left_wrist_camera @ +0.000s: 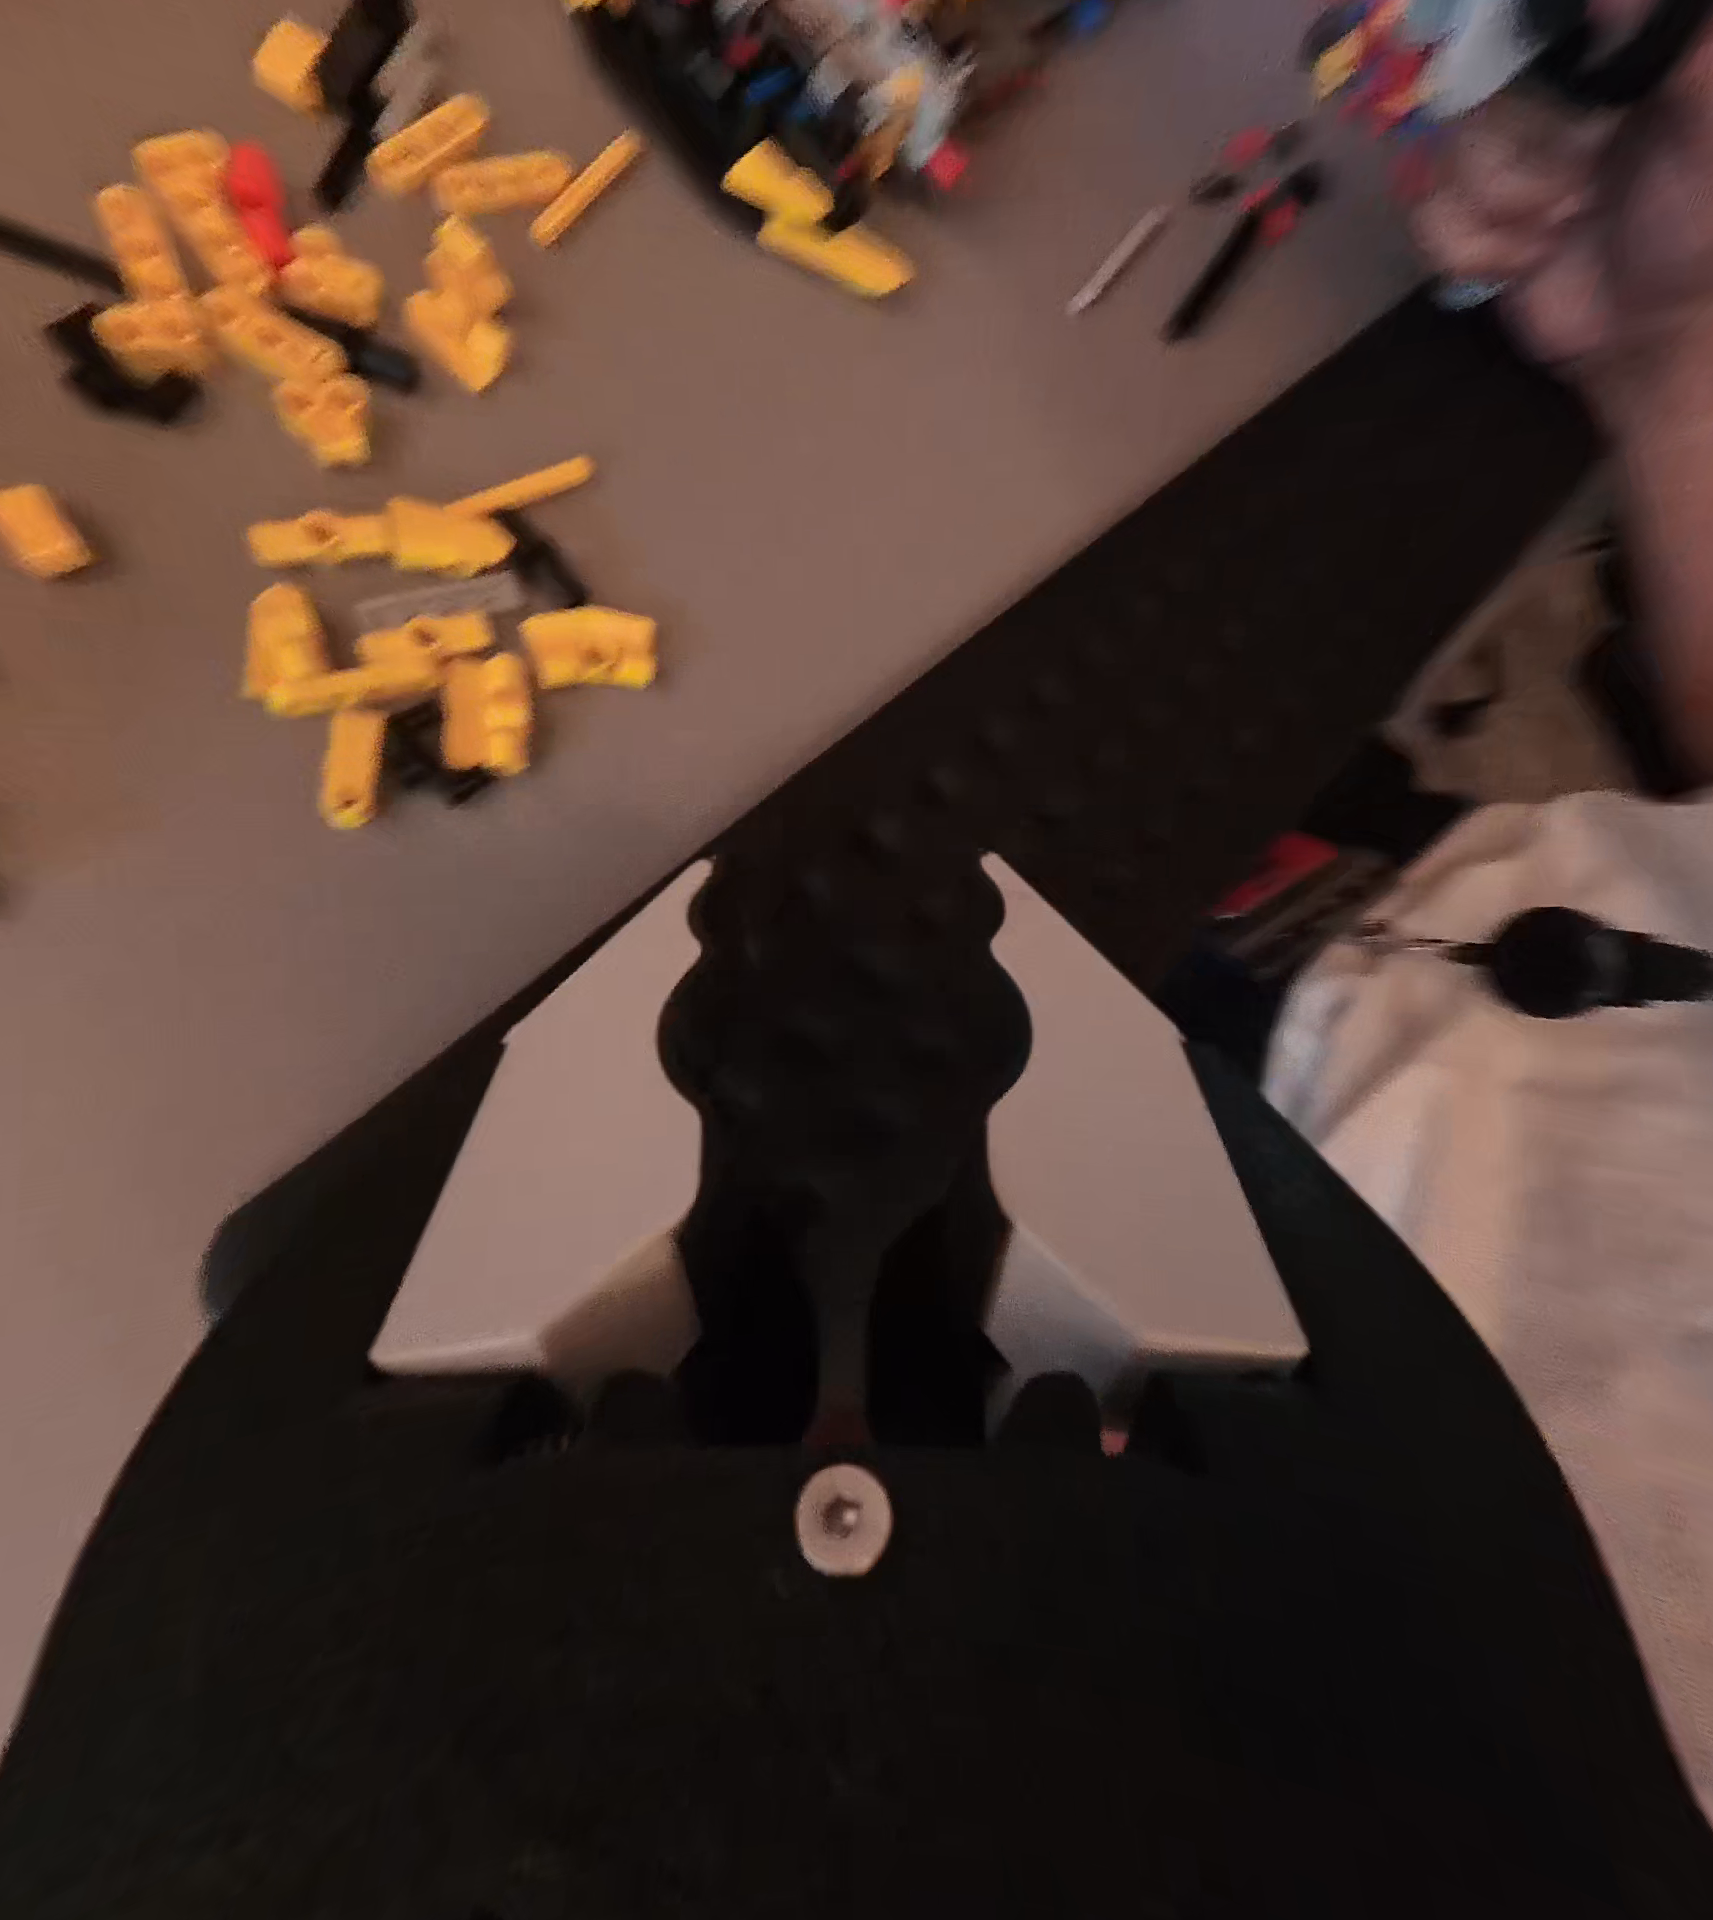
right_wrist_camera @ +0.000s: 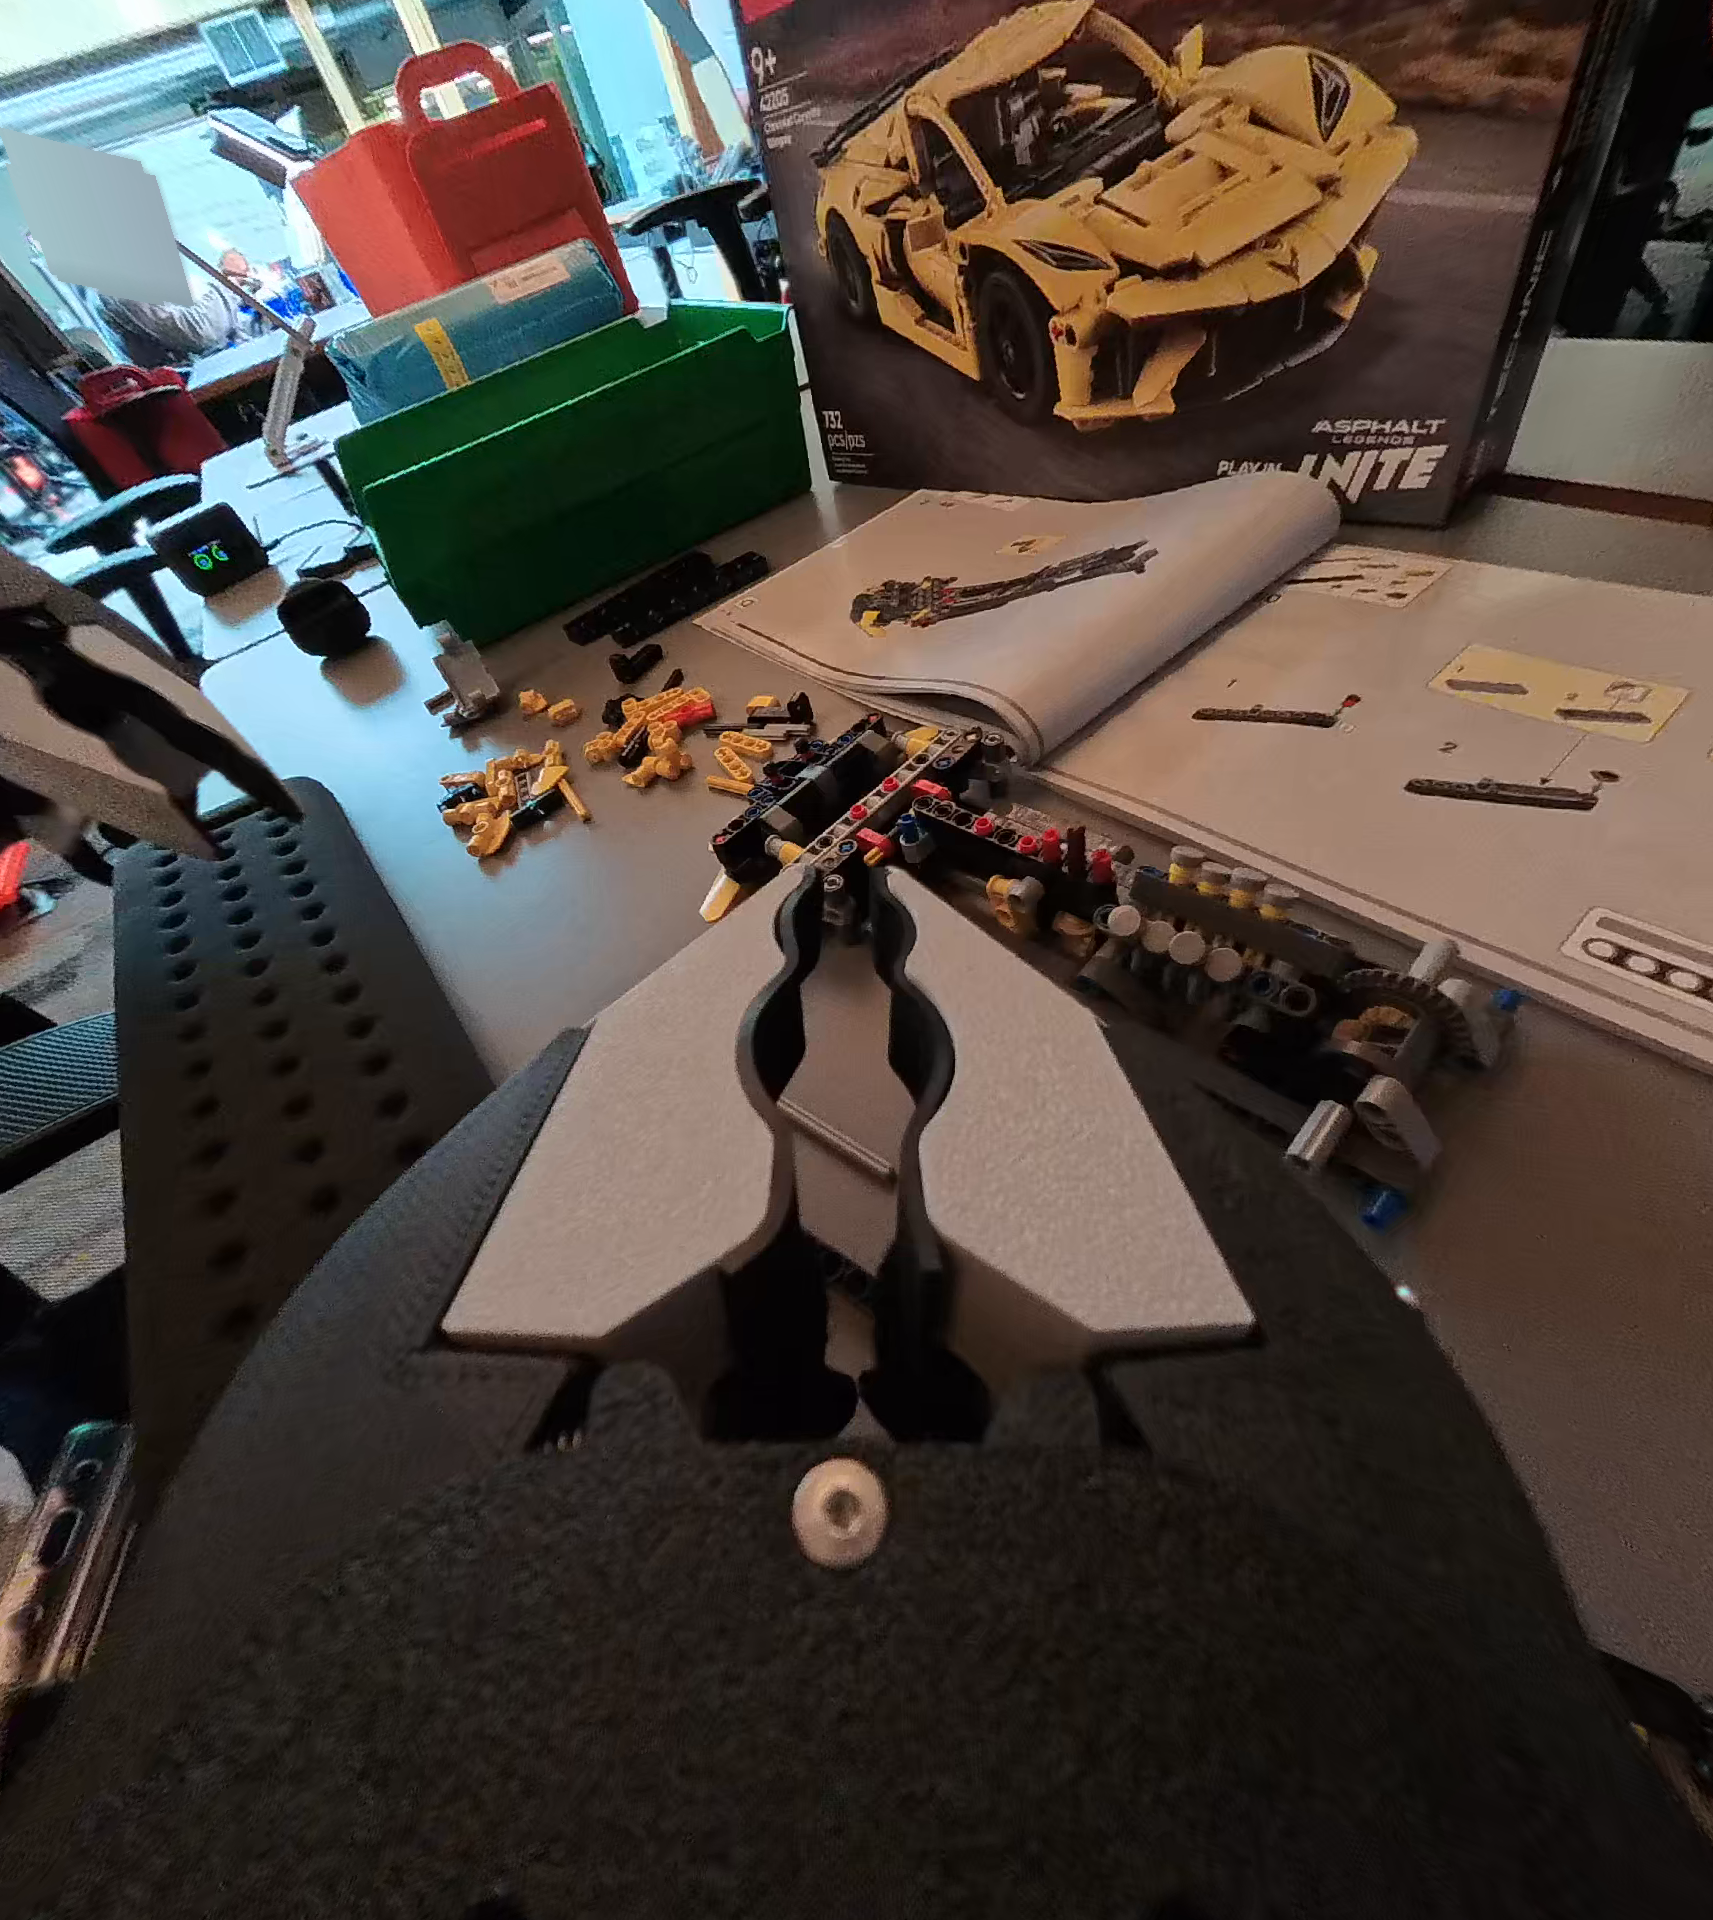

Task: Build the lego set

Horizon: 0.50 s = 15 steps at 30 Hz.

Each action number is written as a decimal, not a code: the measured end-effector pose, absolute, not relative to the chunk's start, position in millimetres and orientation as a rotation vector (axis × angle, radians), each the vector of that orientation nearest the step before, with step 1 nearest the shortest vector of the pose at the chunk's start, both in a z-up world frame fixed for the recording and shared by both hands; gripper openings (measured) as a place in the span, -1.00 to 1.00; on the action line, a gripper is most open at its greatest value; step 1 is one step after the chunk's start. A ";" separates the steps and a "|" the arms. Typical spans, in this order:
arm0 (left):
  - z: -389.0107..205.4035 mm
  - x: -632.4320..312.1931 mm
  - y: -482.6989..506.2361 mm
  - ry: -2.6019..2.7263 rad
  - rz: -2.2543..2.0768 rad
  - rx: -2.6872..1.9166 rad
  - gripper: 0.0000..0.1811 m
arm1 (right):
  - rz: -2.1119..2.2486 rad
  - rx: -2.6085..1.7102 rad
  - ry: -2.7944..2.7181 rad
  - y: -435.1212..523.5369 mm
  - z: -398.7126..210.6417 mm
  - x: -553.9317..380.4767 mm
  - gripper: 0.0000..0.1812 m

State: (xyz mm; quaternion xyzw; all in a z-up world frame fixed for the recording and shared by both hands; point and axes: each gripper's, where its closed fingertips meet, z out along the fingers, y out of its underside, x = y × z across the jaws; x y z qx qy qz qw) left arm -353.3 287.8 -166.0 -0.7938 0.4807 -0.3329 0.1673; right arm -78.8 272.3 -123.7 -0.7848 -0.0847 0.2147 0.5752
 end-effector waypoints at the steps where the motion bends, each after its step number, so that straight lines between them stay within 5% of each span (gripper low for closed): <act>1: -173.0 -358.6 294.7 1.379 -0.827 -2.276 -0.56 | 0.514 -1.836 -0.192 272.3 -123.5 -78.2 -0.91; 15: -198.6 -365.7 388.9 1.284 -0.389 -2.255 -0.72 | 0.556 -1.838 -0.137 273.3 -124.0 -72.0 -0.90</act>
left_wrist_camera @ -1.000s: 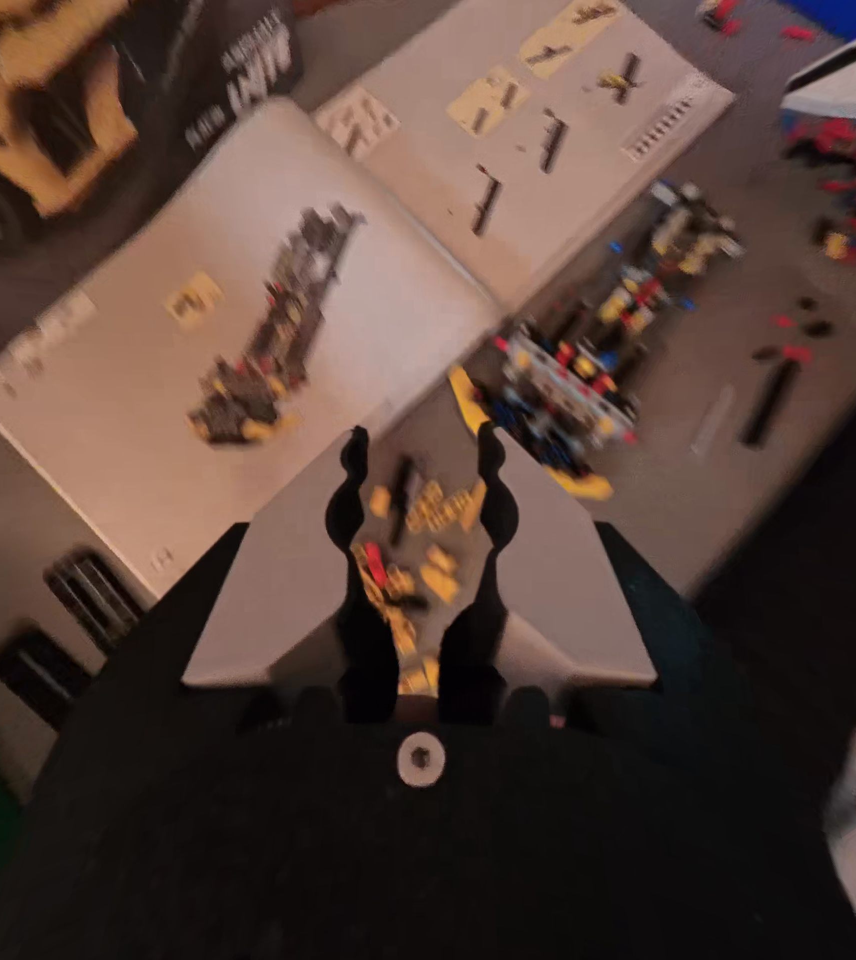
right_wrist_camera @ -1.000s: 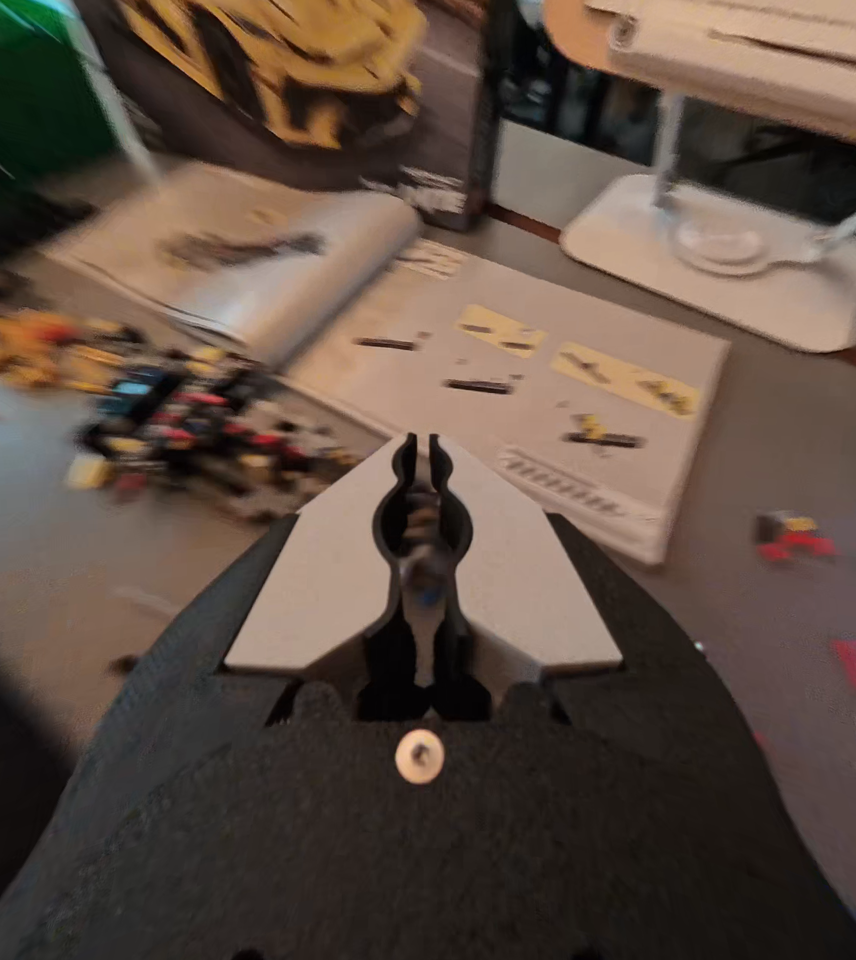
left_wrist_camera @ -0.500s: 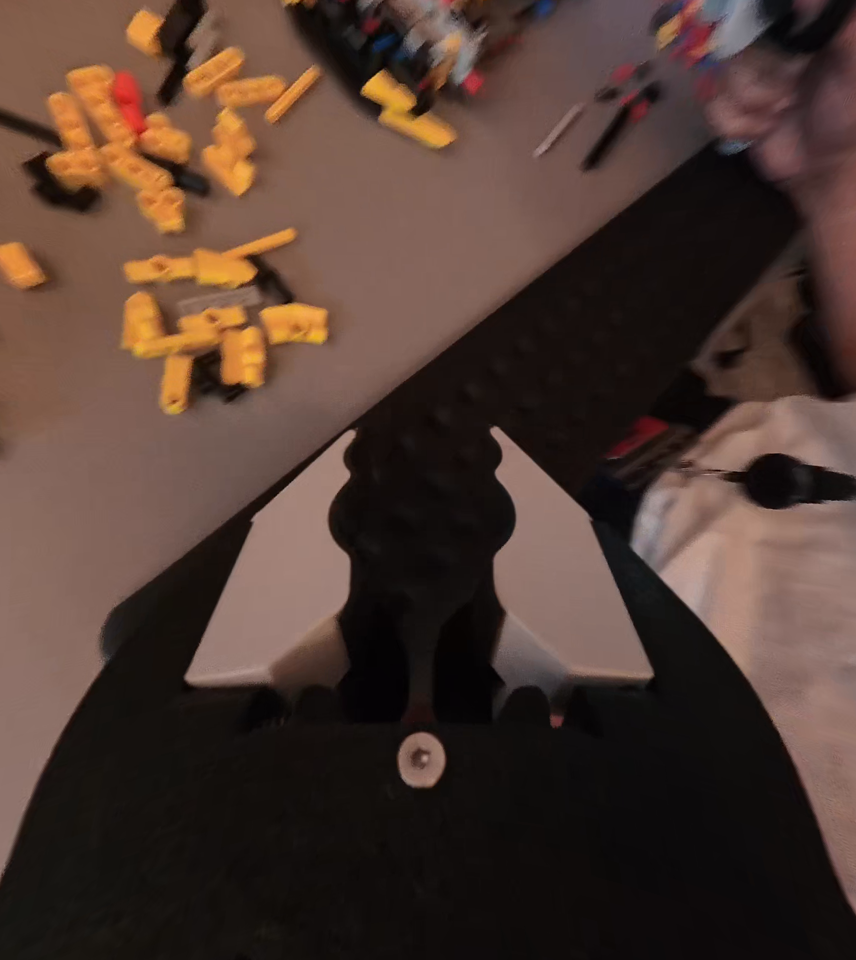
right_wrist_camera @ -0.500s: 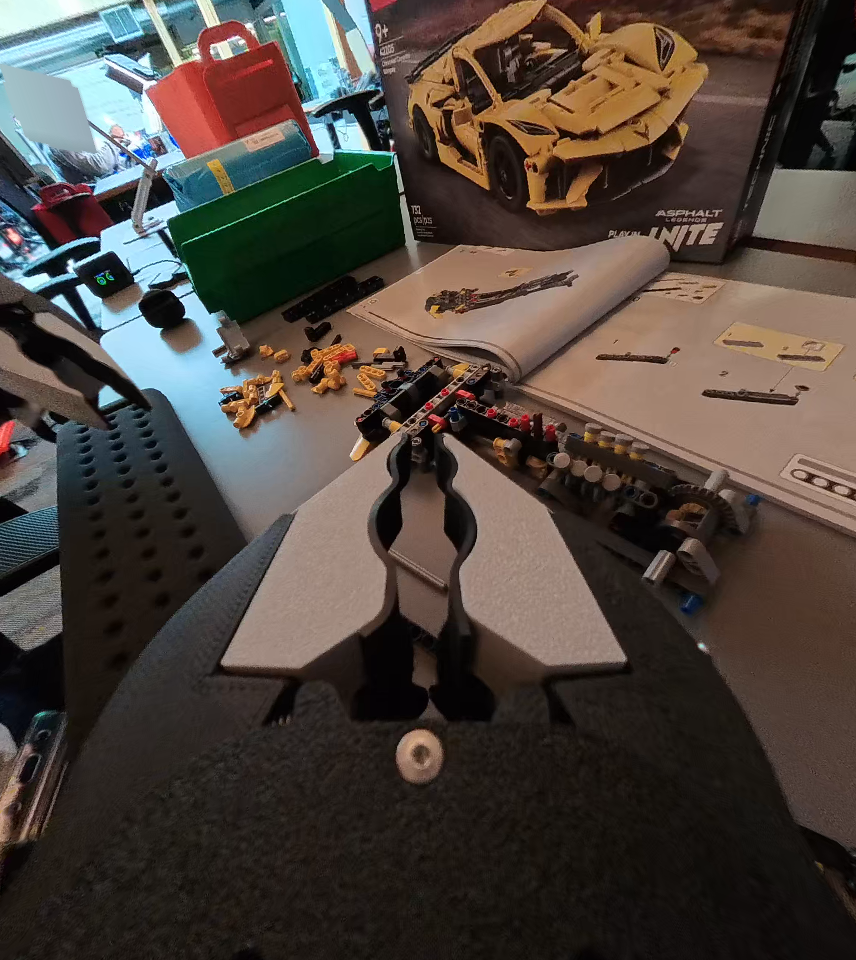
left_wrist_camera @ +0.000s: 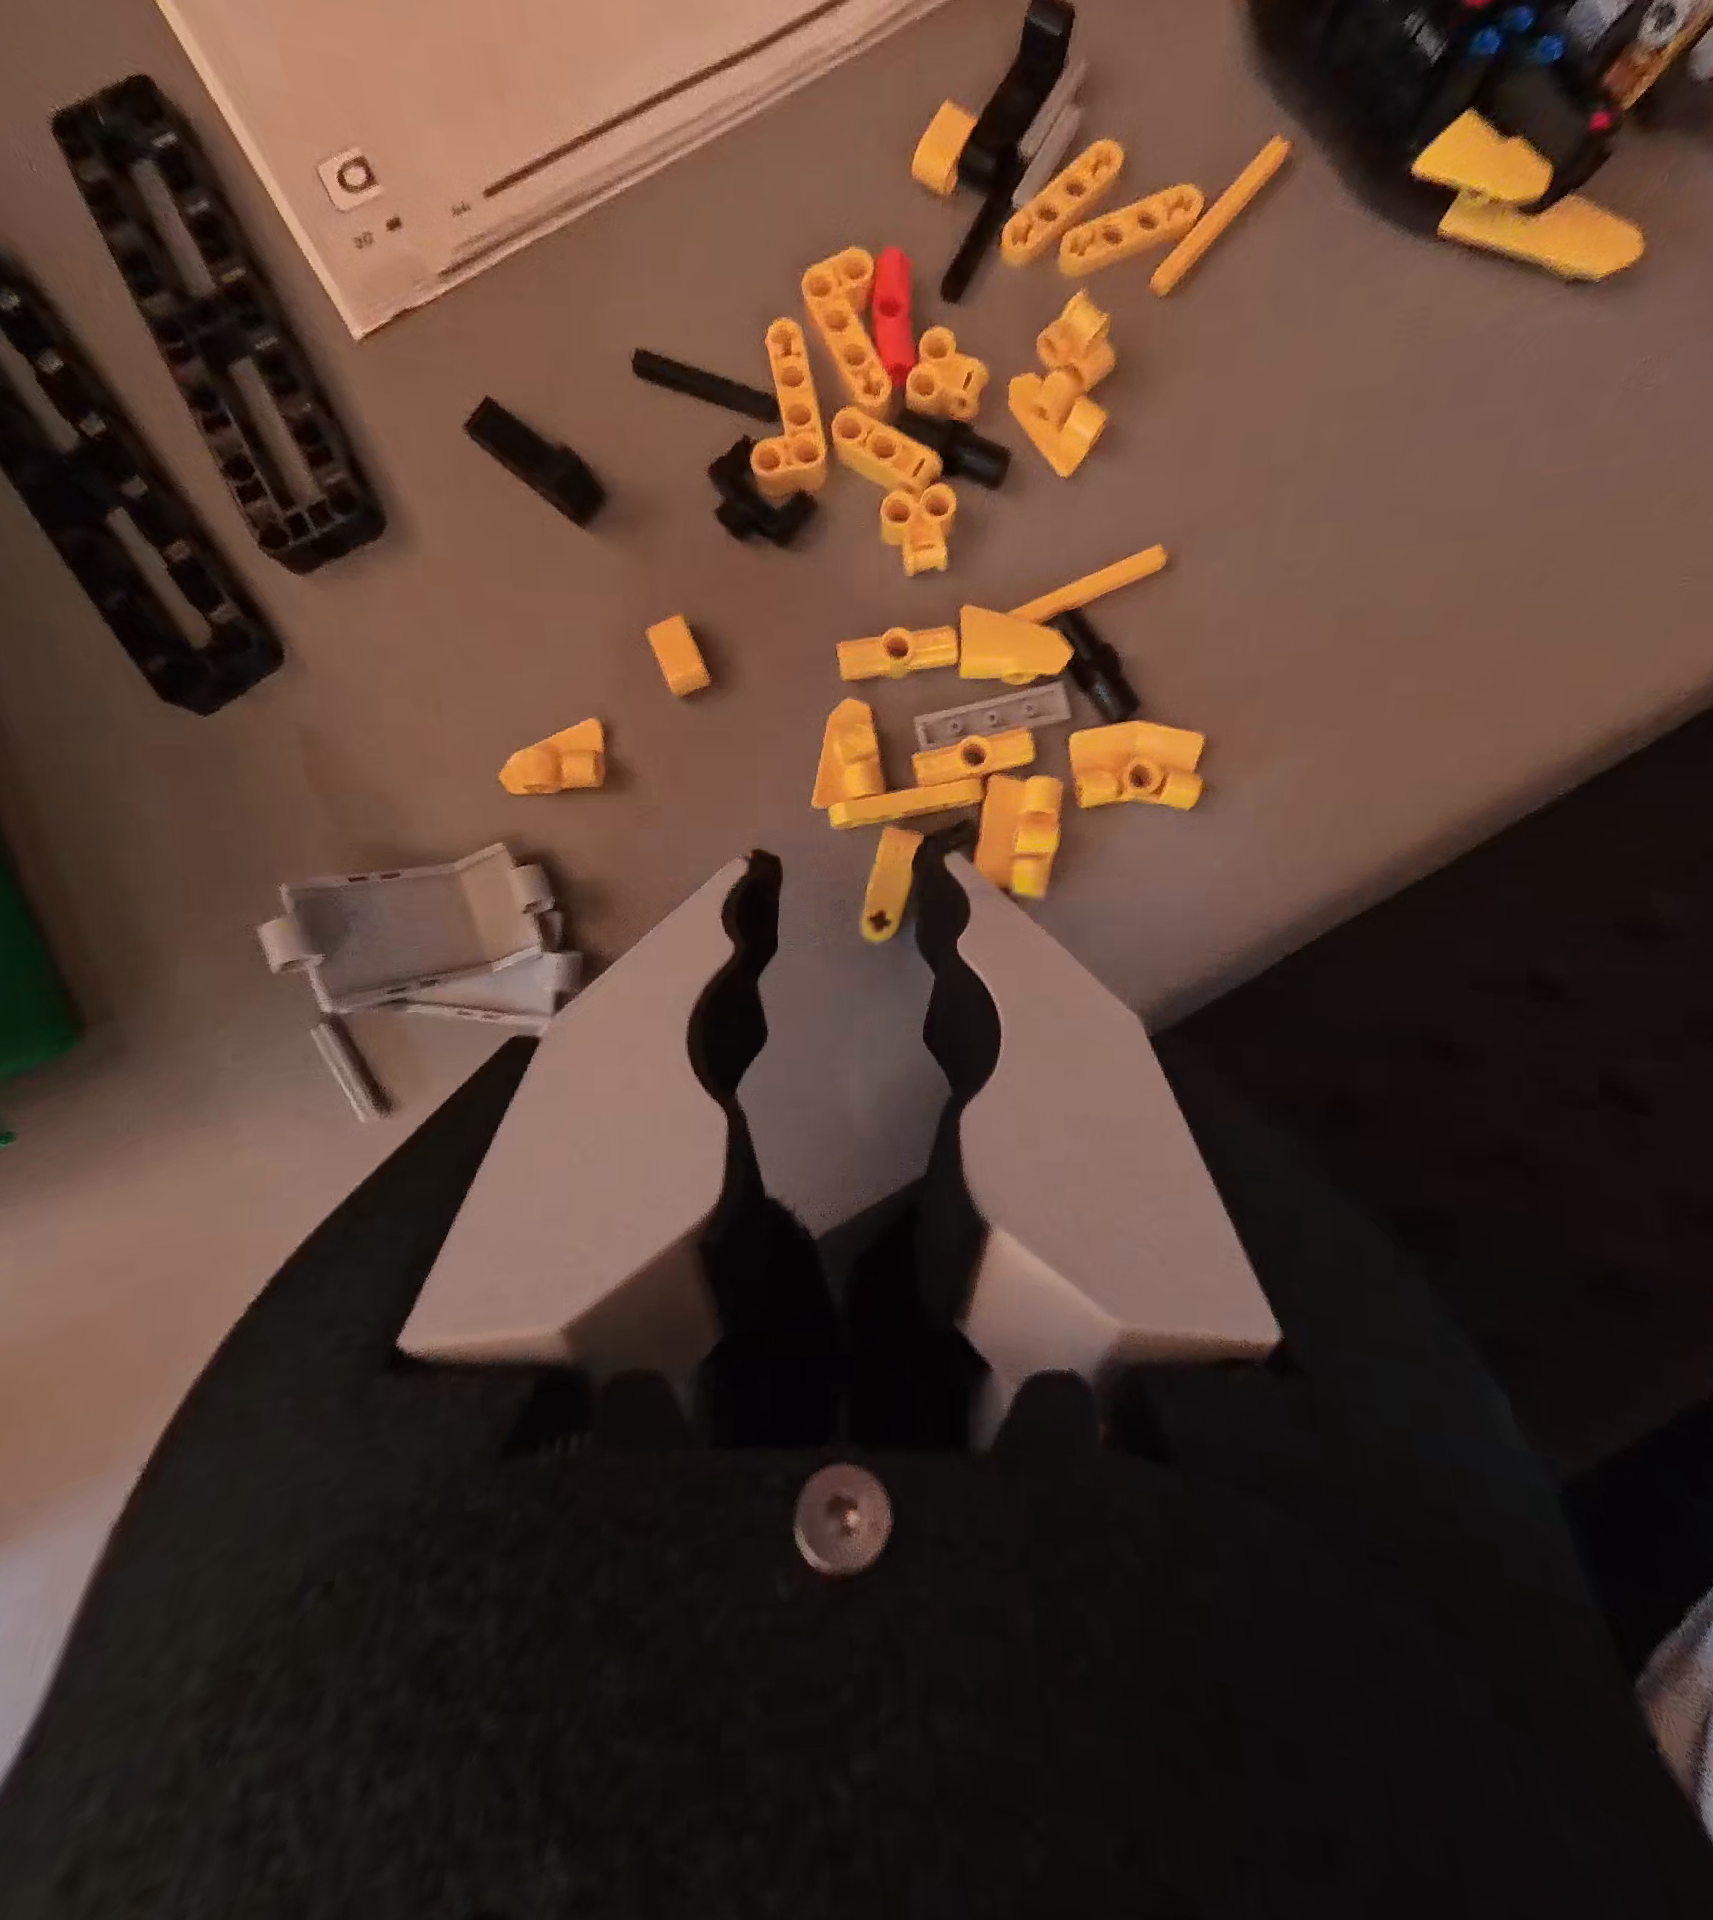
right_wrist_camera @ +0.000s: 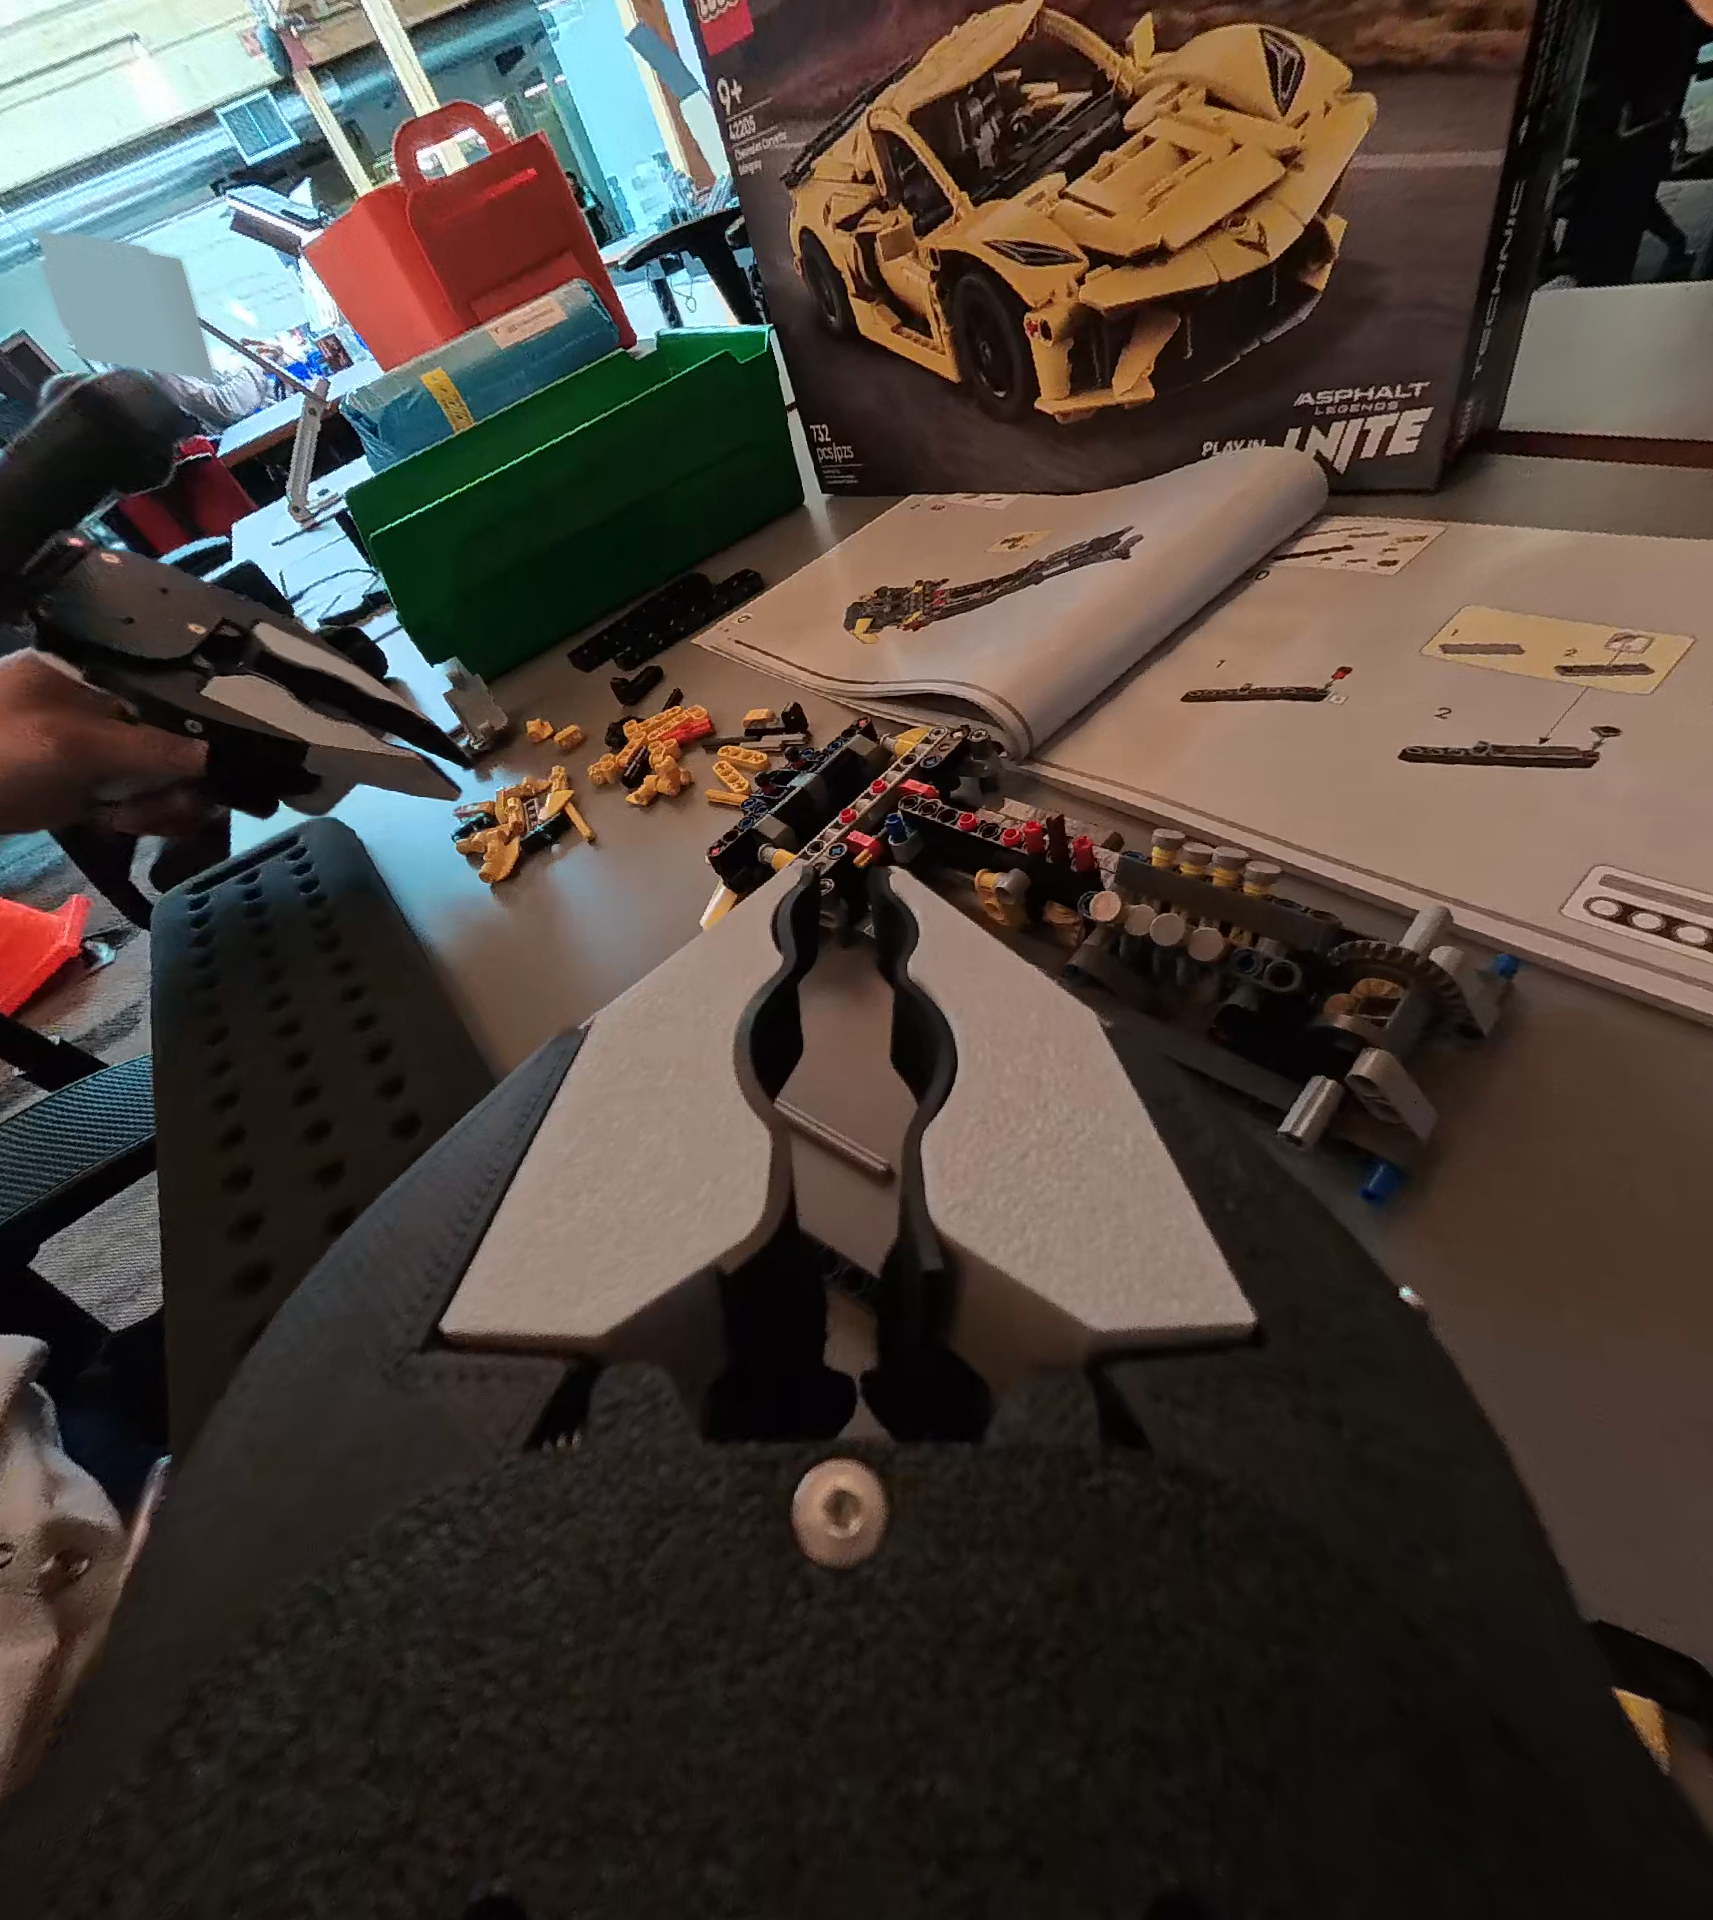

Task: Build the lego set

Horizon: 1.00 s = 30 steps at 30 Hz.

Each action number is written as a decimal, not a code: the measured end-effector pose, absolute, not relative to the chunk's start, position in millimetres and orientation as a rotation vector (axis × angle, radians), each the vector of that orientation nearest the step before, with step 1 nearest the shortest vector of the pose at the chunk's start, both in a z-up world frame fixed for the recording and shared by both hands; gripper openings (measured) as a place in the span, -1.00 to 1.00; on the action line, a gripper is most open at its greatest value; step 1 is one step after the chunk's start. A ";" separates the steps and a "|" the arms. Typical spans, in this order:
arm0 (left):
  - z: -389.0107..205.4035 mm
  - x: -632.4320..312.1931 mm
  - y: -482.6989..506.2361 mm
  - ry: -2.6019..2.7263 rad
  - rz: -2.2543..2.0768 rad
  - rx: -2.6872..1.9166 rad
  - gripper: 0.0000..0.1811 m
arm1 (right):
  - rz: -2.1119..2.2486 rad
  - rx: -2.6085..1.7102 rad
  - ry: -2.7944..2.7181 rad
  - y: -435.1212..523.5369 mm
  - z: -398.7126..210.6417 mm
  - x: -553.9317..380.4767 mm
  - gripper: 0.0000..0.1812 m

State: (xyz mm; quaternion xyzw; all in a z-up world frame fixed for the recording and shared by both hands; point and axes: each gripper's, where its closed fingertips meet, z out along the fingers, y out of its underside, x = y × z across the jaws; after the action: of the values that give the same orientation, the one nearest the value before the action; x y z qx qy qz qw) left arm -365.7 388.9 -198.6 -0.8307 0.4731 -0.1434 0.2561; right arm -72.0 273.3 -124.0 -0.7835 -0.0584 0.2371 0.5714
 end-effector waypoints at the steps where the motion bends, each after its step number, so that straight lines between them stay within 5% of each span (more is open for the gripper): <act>1: -199.3 -370.9 390.6 1.301 -0.380 -2.272 -0.70 | 0.563 -1.839 -0.133 273.5 -124.2 -71.8 -0.90; 30: -188.4 -347.2 385.2 1.550 -0.433 -2.130 -0.81 | 0.616 -1.842 -0.116 274.5 -125.0 -71.6 -0.89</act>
State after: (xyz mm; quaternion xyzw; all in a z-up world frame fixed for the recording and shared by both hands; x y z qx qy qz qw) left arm -347.2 385.2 -188.4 -0.7759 0.5644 -0.1576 0.2337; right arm -71.6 274.5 -125.0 -0.7825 -0.0493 0.2615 0.5629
